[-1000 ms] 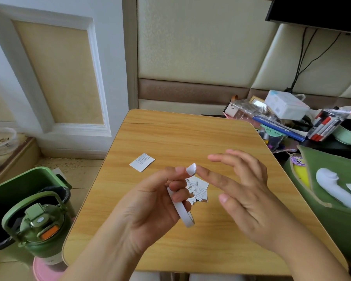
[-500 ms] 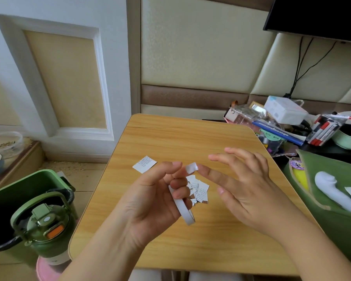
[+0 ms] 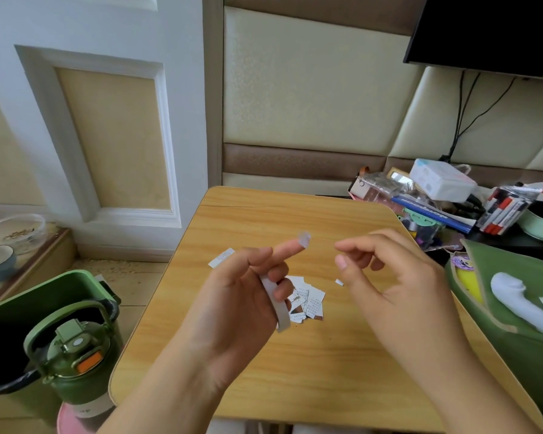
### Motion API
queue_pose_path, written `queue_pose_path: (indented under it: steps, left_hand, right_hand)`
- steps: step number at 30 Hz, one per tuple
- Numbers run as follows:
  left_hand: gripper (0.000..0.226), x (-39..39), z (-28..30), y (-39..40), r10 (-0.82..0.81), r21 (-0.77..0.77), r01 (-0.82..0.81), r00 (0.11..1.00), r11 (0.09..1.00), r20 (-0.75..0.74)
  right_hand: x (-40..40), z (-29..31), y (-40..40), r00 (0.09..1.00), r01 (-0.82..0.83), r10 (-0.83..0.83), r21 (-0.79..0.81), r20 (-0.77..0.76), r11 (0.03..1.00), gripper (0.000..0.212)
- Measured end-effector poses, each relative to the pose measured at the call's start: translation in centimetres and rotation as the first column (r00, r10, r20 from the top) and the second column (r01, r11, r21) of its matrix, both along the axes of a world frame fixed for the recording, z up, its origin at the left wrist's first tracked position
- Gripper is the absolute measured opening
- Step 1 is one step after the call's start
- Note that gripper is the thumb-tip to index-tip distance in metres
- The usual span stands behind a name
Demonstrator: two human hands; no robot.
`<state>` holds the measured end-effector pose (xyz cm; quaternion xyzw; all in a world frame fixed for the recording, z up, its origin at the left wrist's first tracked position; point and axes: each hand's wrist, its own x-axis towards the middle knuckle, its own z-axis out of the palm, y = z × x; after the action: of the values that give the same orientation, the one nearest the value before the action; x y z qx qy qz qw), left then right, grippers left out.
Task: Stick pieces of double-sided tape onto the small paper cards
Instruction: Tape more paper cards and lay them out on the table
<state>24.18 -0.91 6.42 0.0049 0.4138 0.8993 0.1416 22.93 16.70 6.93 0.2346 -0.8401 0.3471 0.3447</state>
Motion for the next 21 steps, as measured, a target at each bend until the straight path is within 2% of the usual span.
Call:
queue_pose_path:
  steps: [4,13,15,21]
  left_hand:
    - [0.039,0.8,-0.4,0.9,-0.003,-0.142,-0.016,0.991,0.990,-0.135]
    - [0.038,1.5,-2.7,1.3,0.068,-0.220,-0.142,0.947,0.965,-0.314]
    - [0.041,1.9,-2.9,1.2,0.074,-0.262,-0.173,0.934,0.949,-0.350]
    - [0.043,3.0,-2.7,0.6,0.080,-0.313,-0.225,0.906,0.923,-0.416]
  right_hand:
    - [0.9,0.2,-1.6,0.999,-0.005,0.003,-0.060,-0.034,0.998,0.009]
    - [1.7,-2.3,-2.9,0.998,0.042,-0.031,-0.221,0.050,0.974,0.008]
    - [2.1,-2.5,-3.0,0.997,0.038,-0.022,-0.246,0.068,0.969,0.013]
    - [3.1,-1.9,-3.2,0.998,0.004,0.013,-0.246,0.067,0.969,0.005]
